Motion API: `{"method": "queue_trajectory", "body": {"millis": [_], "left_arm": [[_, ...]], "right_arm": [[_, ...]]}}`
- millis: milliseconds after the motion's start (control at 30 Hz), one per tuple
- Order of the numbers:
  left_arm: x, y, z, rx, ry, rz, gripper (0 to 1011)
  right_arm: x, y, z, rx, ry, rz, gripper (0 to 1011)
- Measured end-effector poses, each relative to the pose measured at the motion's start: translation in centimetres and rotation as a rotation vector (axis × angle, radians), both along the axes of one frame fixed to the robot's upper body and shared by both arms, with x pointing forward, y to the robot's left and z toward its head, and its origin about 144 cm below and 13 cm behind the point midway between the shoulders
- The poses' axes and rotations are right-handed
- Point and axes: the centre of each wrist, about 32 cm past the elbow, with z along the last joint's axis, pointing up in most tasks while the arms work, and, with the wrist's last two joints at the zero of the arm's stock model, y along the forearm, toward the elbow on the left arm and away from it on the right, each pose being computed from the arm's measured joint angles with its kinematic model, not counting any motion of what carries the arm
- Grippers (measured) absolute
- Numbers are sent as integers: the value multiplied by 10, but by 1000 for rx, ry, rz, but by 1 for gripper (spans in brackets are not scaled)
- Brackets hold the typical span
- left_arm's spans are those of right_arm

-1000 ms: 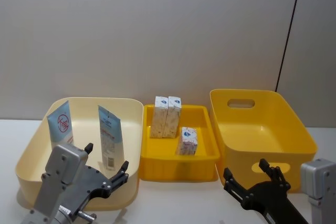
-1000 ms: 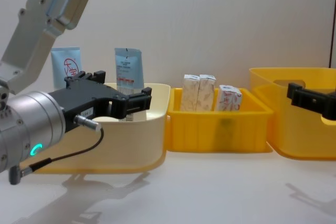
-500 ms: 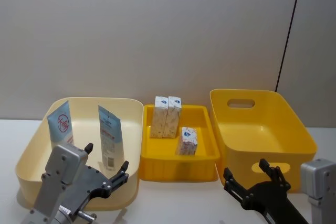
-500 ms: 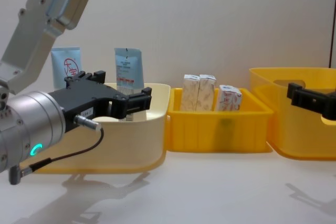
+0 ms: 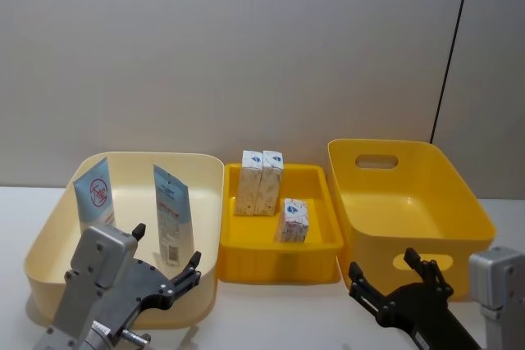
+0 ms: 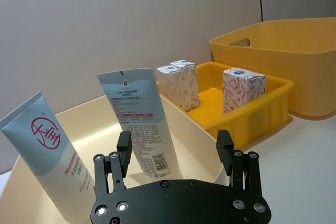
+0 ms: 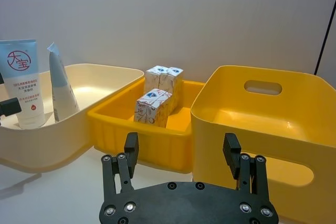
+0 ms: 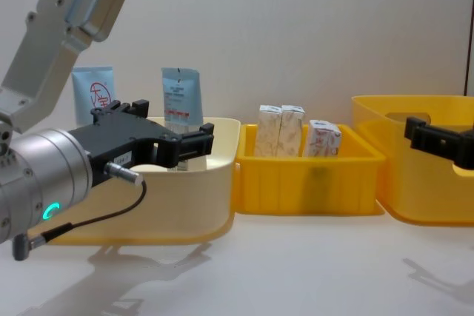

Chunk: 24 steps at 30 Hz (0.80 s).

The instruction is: Bimanual collaborative sorting of washing and personal care products

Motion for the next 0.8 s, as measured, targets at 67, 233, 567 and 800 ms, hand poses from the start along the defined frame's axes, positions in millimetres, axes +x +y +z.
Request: {"method": "queue_trajectory", "body": {"millis": [67, 233, 567, 800], "left_arm": [[0, 0, 0, 0, 0, 0, 1003], [0, 0, 0, 0, 0, 0, 1003], [0, 0, 0, 0, 0, 0, 1003], [0, 0, 0, 0, 0, 0, 1003]], "right_arm": [[1, 0, 1, 0, 4, 1, 1001], [5, 4, 11, 7, 35, 13, 1001], [21, 12, 39, 26, 144, 19, 1001], [37, 23, 61, 32, 233, 9, 1001]]}}
